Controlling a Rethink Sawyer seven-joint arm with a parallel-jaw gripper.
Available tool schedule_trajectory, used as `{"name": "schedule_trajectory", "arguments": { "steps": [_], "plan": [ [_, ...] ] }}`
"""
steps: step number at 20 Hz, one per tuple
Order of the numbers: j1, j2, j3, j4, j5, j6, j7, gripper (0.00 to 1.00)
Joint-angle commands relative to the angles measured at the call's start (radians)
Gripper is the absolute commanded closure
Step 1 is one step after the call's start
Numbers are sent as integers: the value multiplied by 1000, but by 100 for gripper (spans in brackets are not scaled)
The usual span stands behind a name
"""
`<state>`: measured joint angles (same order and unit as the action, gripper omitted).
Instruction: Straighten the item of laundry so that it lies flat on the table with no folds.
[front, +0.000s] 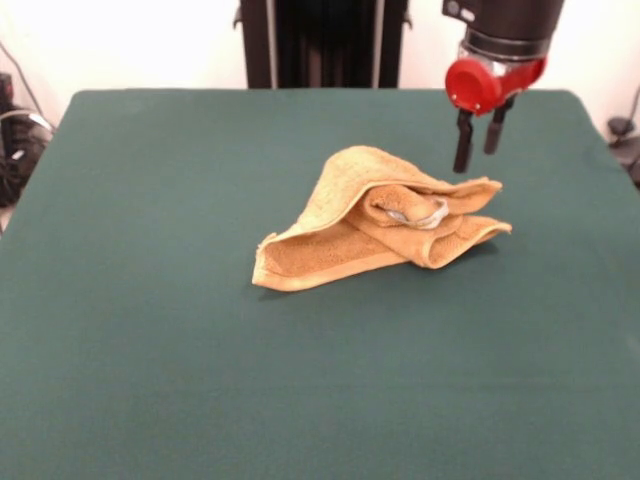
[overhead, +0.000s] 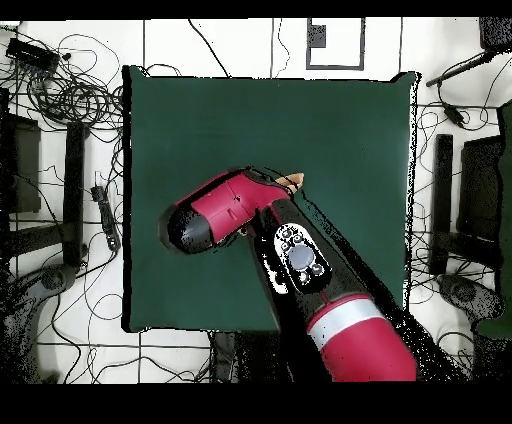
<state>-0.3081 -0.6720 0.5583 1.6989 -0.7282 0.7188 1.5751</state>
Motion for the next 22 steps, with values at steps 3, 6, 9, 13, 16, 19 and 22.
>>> {"name": "schedule_trajectory", "arguments": {
  "steps": [3, 6, 9, 13, 16, 19, 22],
  "plan": [
    [2, 131, 82, -101, -36, 74, -261, 0],
    [3, 140, 80, -127, -42, 85, -277, 0],
    [0, 139, 85, -133, -42, 93, -295, 0],
    [1, 146, 86, -140, -42, 97, -303, 0],
    [1, 147, 82, -134, -42, 91, -294, 0],
    [1, 144, 78, -123, -38, 87, -277, 0],
    [-1, 140, 76, -114, -30, 94, -269, 0]
  ]
}}
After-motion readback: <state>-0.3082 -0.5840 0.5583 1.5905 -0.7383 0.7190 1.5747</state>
